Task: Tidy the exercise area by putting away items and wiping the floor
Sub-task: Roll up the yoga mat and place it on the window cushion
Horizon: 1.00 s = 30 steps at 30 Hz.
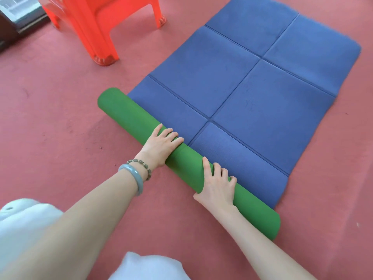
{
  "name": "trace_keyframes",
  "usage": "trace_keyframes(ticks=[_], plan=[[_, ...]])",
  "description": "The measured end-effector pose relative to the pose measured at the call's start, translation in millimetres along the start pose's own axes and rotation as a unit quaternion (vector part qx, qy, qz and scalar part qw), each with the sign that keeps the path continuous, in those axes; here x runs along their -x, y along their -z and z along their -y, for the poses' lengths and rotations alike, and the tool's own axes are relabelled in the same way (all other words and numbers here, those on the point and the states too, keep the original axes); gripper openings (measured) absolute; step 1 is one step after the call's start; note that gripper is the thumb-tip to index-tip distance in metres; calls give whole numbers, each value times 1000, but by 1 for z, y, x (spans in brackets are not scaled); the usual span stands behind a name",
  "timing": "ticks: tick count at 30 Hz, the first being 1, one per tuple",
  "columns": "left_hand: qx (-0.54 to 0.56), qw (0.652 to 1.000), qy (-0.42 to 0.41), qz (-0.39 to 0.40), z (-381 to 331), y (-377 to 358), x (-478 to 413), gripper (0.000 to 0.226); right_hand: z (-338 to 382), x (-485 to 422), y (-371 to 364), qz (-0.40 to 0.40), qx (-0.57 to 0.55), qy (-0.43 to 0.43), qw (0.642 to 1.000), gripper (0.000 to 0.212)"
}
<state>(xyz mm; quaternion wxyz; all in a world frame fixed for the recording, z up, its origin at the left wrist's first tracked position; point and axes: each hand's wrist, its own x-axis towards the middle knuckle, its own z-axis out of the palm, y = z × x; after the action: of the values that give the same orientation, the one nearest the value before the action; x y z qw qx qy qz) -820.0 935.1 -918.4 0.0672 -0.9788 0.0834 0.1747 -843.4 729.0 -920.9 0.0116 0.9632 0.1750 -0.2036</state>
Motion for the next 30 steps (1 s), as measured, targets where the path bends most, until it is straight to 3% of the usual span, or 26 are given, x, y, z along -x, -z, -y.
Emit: trace_keyframes(ticks=[7, 11, 13, 17, 22, 26, 30], plan=[[3, 999, -29, 43, 7, 7, -15, 81, -8, -13, 6, 15, -31, 30, 999, 109], [-21, 993, -93, 67, 17, 13, -20, 92, -14, -20, 8, 41, -60, 22, 997, 110], [-43, 986, -156, 41, 28, 15, -19, 98, -18, -25, 15, 66, -76, 18, 995, 108], [-51, 964, -233, -117, 53, 1, -15, 107, -26, -36, 27, 129, -127, 14, 983, 105], [-54, 966, -232, -101, 58, -11, -18, 130, -33, -51, 38, 189, -137, 11, 972, 104], [-28, 965, -232, -120, 56, -10, -44, 111, -37, -68, 54, 255, -133, -17, 958, 105], [-34, 966, -242, -86, 57, 0, -66, 98, -26, -55, 60, 158, -54, -14, 986, 109]])
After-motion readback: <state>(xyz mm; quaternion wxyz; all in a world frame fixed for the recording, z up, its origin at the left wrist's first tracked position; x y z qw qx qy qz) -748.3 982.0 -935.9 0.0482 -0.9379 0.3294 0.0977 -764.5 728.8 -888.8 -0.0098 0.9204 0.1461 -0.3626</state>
